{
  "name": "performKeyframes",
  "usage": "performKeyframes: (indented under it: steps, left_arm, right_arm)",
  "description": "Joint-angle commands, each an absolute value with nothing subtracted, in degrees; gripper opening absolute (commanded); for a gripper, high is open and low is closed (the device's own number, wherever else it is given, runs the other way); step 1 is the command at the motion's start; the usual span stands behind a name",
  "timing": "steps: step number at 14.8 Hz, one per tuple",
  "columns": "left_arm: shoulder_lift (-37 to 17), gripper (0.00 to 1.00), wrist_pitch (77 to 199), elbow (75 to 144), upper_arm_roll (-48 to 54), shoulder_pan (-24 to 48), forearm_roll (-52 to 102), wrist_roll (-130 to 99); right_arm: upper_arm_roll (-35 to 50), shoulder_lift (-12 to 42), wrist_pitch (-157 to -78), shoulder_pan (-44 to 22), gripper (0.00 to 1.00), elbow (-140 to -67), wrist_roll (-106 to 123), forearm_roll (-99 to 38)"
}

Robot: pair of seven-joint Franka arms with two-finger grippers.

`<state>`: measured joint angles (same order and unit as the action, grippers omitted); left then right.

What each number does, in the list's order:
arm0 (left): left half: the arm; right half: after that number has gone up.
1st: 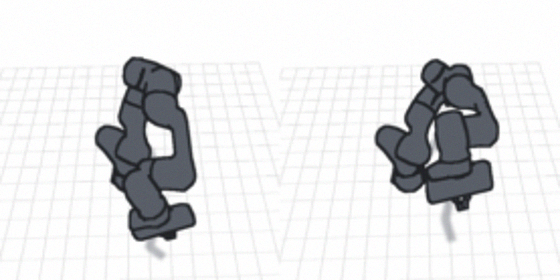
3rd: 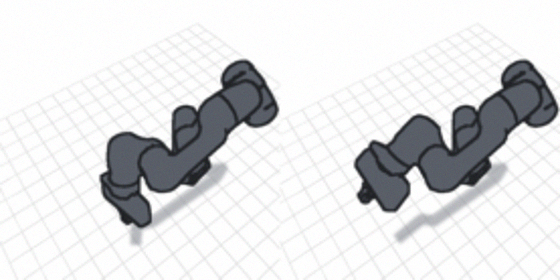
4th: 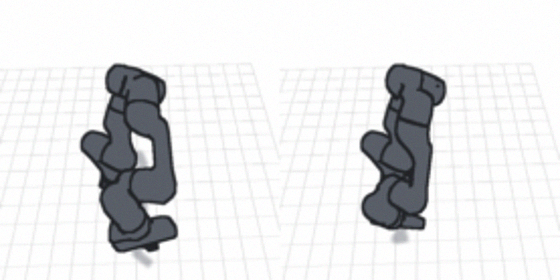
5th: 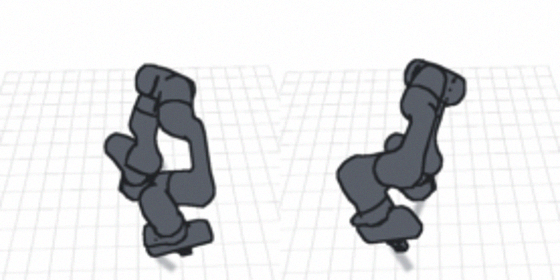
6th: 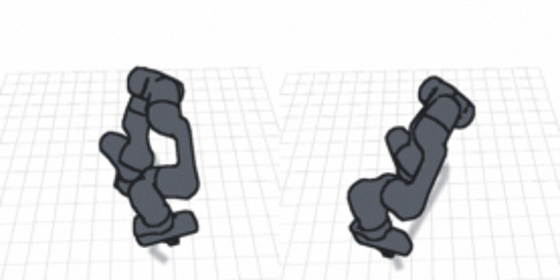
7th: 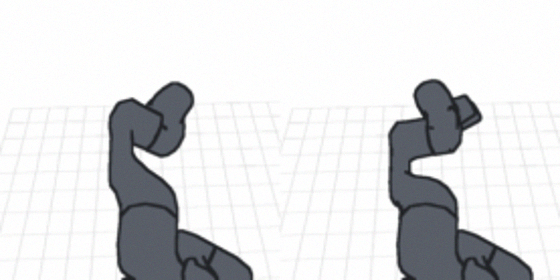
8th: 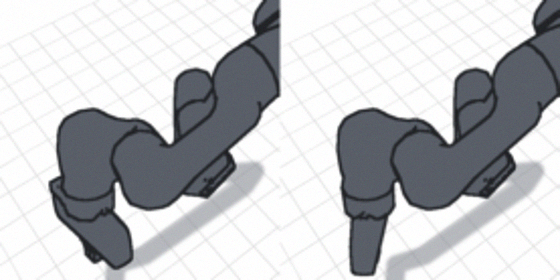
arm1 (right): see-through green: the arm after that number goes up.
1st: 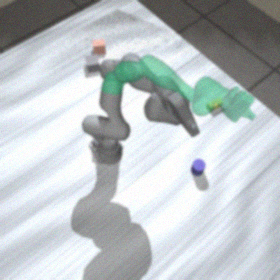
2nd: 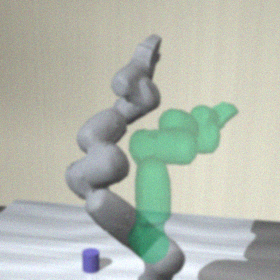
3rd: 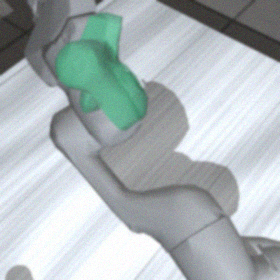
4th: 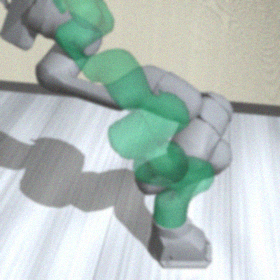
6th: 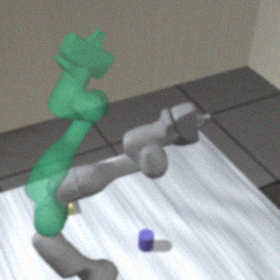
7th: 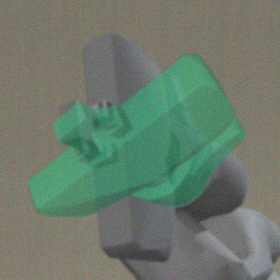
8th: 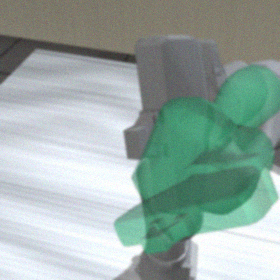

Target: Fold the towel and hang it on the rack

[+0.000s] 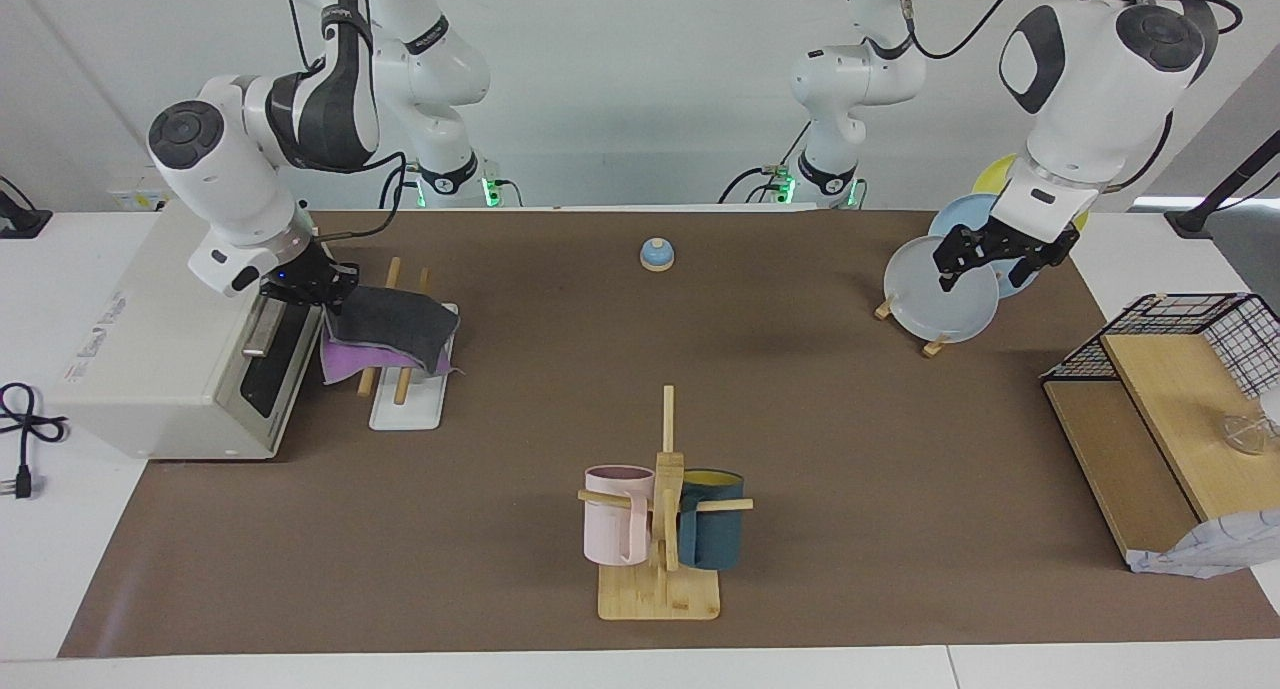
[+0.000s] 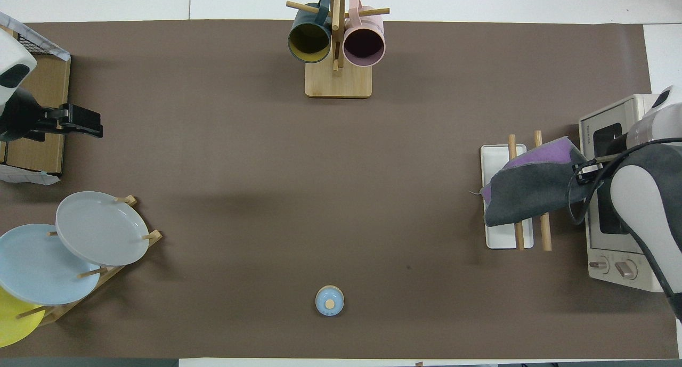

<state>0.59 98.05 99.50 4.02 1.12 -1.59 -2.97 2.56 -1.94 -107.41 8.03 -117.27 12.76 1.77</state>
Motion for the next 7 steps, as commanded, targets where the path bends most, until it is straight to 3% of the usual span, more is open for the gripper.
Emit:
performKeyframes:
  steps: [1,7]
  left_arm:
    - [2.02,1.0,98.09,100.29,2.9,1.93,-1.76,-2.37]
    - [2.11,1.0,93.78,96.59,2.81,2.2,-1.14,-2.37]
  right_arm:
    - [3.16,-5.18,-110.74,9.49,0.0,-122.08,14.77,2.72]
    - [3.16,-5.97,-113.9,10.37,0.0,-125.15,14.94,2.72]
